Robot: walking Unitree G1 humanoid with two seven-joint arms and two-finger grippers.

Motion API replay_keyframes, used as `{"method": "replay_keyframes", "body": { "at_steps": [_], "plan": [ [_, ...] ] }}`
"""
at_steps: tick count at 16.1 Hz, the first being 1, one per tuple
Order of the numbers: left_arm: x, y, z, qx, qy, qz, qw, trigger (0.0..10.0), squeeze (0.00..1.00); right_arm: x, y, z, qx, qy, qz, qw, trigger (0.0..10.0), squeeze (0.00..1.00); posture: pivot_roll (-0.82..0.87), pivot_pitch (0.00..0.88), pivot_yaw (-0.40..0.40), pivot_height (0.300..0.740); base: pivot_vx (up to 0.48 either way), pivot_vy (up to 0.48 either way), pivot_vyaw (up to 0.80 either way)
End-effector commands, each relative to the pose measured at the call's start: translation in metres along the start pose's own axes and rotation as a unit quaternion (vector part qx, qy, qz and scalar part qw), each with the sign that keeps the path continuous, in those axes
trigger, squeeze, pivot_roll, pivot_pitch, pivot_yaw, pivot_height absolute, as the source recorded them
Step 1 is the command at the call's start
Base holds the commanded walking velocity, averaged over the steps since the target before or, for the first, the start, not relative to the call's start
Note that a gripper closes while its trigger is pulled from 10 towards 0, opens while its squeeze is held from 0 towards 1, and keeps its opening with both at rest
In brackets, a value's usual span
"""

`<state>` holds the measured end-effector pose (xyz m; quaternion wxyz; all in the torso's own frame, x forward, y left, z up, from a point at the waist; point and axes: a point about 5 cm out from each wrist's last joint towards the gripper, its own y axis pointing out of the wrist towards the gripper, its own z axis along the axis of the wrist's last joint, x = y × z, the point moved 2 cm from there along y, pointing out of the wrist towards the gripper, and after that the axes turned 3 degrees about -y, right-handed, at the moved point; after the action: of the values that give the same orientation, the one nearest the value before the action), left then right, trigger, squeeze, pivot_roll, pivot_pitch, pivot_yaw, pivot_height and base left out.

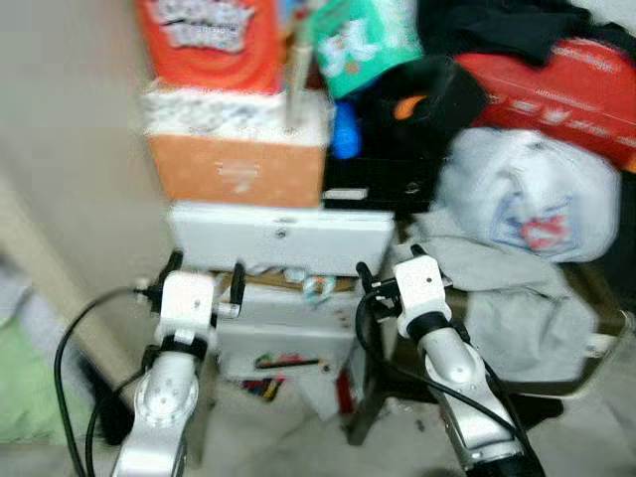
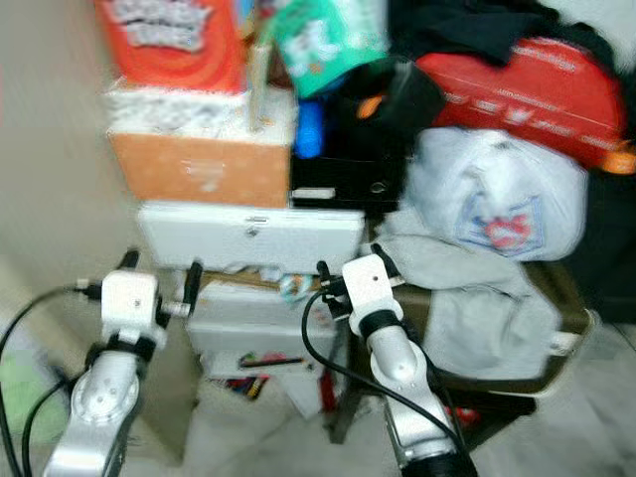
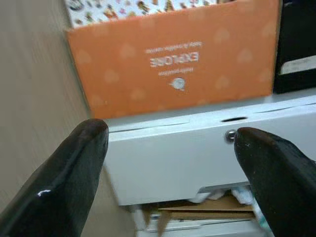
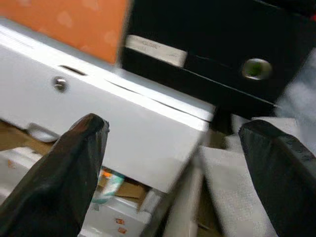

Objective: Clean up the room

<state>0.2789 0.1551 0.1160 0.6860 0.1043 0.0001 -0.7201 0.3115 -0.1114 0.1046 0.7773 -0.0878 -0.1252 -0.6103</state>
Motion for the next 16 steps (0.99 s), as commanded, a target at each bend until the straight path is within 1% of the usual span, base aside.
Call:
{"method": "replay_keyframes", "body": {
  "at_steps": [1, 2, 4, 5, 6, 7, 9, 10, 11, 12, 15, 16],
  "plan": [
    [0.004, 0.000, -0.001, -0.005, 0.001, -0.014, 1.000, 10.0, 0.00, 0.003, -0.001, -0.001, 0.000, -0.001, -0.010, 1.000, 10.0, 0.00, -0.02, 0.000, -0.013, 0.740, 0.000, 0.000, 0.80],
    [0.006, 0.002, 0.000, -0.003, 0.002, -0.027, 1.000, 10.0, 0.00, 0.008, -0.001, -0.003, -0.003, 0.001, -0.026, 1.000, 10.0, 0.00, -0.02, 0.000, 0.000, 0.740, 0.000, 0.000, 0.80],
    [0.008, 0.004, 0.002, 0.000, 0.001, -0.043, 0.999, 10.0, 0.00, 0.008, -0.001, -0.002, -0.002, 0.002, -0.033, 0.999, 10.0, 0.00, -0.02, 0.000, 0.008, 0.740, 0.000, 0.000, 0.80],
    [0.008, 0.005, 0.003, 0.002, 0.004, -0.045, 0.999, 10.0, 0.00, 0.008, -0.001, -0.002, -0.002, 0.002, -0.034, 0.999, 10.0, 0.00, -0.02, 0.000, 0.008, 0.740, 0.000, 0.000, 0.80],
    [0.006, 0.004, 0.004, 0.008, 0.018, -0.046, 0.999, 10.0, 0.00, 0.009, -0.002, -0.002, -0.001, 0.003, -0.035, 0.999, 10.0, 0.00, -0.03, 0.000, 0.013, 0.740, 0.000, 0.000, 0.80],
    [-0.001, -0.002, 0.002, 0.001, 0.020, -0.031, 0.999, 10.0, 0.00, 0.010, -0.004, -0.001, 0.000, 0.004, -0.037, 0.999, 10.0, 0.00, -0.03, 0.000, 0.013, 0.740, 0.000, 0.000, 0.80],
    [-0.007, -0.011, -0.002, -0.010, 0.019, -0.018, 1.000, 10.0, 0.00, 0.013, -0.008, -0.001, 0.001, 0.004, -0.040, 0.999, 10.0, 0.00, -0.02, 0.005, 0.006, 0.740, 0.000, 0.000, 0.80],
    [-0.013, -0.020, -0.004, -0.021, 0.018, -0.002, 1.000, 10.0, 0.00, 0.016, -0.015, -0.004, -0.006, 0.002, -0.041, 0.999, 10.0, 0.00, -0.01, 0.009, -0.004, 0.740, 0.000, 0.000, 0.68],
    [-0.014, -0.023, -0.005, -0.024, 0.017, 0.004, 1.000, 10.0, 0.00, 0.018, -0.018, -0.005, -0.008, 0.000, -0.040, 0.999, 10.0, 0.00, 0.00, 0.009, -0.007, 0.740, 0.000, 0.000, 0.68],
    [-0.019, -0.025, -0.005, -0.025, 0.018, 0.020, 0.999, 10.0, 0.00, 0.020, -0.023, -0.007, -0.012, -0.003, -0.040, 0.999, 10.0, 0.00, 0.00, 0.009, -0.012, 0.740, 0.000, 0.000, 0.59],
    [-0.027, -0.027, -0.003, -0.021, 0.025, 0.044, 0.998, 10.0, 0.00, 0.023, -0.029, -0.008, -0.015, -0.005, -0.033, 0.999, 10.0, 0.00, -0.01, 0.010, -0.014, 0.740, 0.000, 0.000, 0.00],
    [-0.027, -0.029, -0.003, -0.023, 0.024, 0.044, 0.998, 10.0, 0.00, 0.025, -0.031, -0.007, -0.015, -0.006, -0.033, 0.999, 10.0, 0.00, -0.01, 0.010, -0.014, 0.740, 0.000, 0.000, 0.00]
  ]
}}
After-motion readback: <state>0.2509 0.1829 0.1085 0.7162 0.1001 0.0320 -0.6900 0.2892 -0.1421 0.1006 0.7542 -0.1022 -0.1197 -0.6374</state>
